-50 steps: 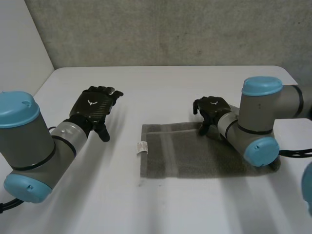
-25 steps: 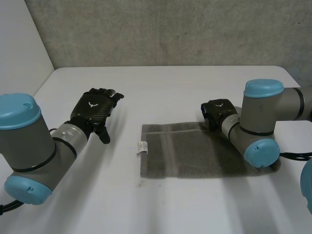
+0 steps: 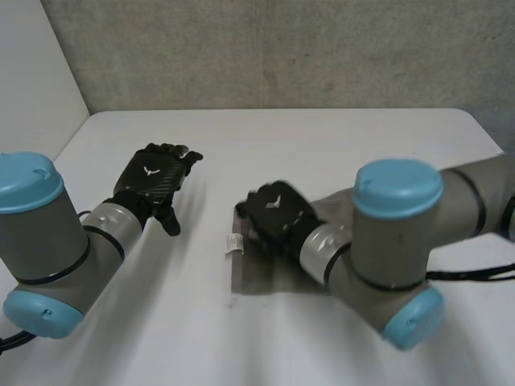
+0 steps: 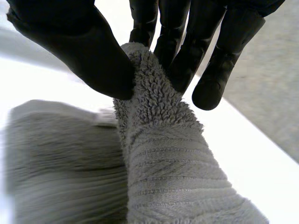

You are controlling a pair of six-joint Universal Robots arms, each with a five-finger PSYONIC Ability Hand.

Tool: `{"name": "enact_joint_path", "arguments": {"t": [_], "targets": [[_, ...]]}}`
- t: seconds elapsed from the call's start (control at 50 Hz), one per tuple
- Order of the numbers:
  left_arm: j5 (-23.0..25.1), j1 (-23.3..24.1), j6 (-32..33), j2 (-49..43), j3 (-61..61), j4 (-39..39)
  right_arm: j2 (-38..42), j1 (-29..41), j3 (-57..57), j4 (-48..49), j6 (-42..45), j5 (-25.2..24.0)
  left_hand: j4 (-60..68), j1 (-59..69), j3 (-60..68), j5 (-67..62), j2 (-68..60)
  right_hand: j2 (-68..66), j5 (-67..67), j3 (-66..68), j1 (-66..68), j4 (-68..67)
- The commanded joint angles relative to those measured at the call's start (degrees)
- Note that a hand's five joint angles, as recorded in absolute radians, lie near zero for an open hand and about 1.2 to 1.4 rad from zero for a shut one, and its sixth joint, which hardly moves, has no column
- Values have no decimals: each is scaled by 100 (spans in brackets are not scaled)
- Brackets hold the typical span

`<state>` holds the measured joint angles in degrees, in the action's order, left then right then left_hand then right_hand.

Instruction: Fold the towel.

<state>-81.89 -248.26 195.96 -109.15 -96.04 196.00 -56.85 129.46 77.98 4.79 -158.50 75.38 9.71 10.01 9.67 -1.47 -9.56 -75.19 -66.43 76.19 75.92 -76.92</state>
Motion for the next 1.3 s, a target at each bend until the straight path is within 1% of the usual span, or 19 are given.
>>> {"name": "enact_joint_path", "arguments": {"t": [0.02,0.32,0.34,0.36,0.38,0.4,0.52,0.62,0.66,0.68,0.74,0.78,0.8,0.84,0.88,1.0,1.12,1.24,1.3], "targets": [[7,6,4,-1,-38,9,-10,211,490,74,153,-330,29,-1,33,147,-44,-481,-357,381,408,-308],[7,15,4,-10,-29,18,25,237,754,162,328,-481,29,-1,33,147,-44,-481,-357,381,408,-308],[7,15,4,-10,-3,18,-19,220,780,188,381,-446,29,-1,33,147,-44,2277,2402,-2377,-2350,2451],[7,15,4,-10,6,26,-19,220,780,189,381,-445,29,-1,33,147,-44,2305,2429,-2405,-2378,2479],[7,15,4,-10,6,26,-80,176,807,215,390,-437,29,-1,33,147,-44,5635,5760,-5736,-5709,5809],[7,15,-5,-10,6,53,-194,167,833,232,381,-428,29,-1,33,147,-44,6519,6643,-6619,-6592,6692],[-11,137,-14,-10,32,62,-854,44,1194,356,285,-428,29,-1,33,147,-44,6519,6643,-6619,-6592,6692],[-29,278,-23,-1,50,62,-1478,-747,1818,628,126,-322,29,-1,33,147,-44,6519,6643,-6619,-6592,6692],[-37,348,-23,8,50,62,-2030,-1473,2386,654,30,-366,29,-1,33,147,-44,6519,6643,-6619,-6592,6692],[-37,349,-23,8,50,62,-2032,-1476,2389,654,30,-366,29,-1,33,147,-44,6519,6643,-6619,-6592,6692],[-90,419,-23,8,50,62,-2252,-2171,2819,690,47,-410,29,-1,33,147,-44,6519,6643,-6619,-6592,6692],[-143,471,-31,8,50,62,-2278,-2879,3152,716,109,-593,29,-1,33,147,-44,6447,6572,-6548,-6521,6621],[-143,472,-32,8,50,62,-2278,-2883,3153,716,109,-595,29,-1,33,147,-44,6443,6568,-6543,-6516,6617],[-152,533,-32,8,32,62,-2278,-3390,3442,830,257,-1041,29,-1,33,147,-44,5957,6082,-6057,-6030,6131],[-152,559,-32,-1,32,62,-2261,-3584,3565,865,389,-1243,29,-1,33,147,-44,5755,5880,-5855,-5828,5929],[-152,577,-32,-19,32,62,-1989,-3911,3909,1067,1092,-1728,29,-1,33,147,-44,5183,5308,-5283,-5256,5357],[-152,612,-32,-19,50,62,-1795,-3928,4006,1339,1409,-1693,29,-1,33,147,-44,3638,3763,-3739,-3712,3812],[-152,612,-32,-10,32,62,-1742,-3920,4041,1489,1410,-1632,29,-1,33,147,-44,3028,3153,-3128,-3101,3202],[-152,612,-32,-10,32,62,-1751,-3929,4059,1568,1410,-1518,29,-1,33,147,-44,2137,2261,-2237,-2210,2311]]}}
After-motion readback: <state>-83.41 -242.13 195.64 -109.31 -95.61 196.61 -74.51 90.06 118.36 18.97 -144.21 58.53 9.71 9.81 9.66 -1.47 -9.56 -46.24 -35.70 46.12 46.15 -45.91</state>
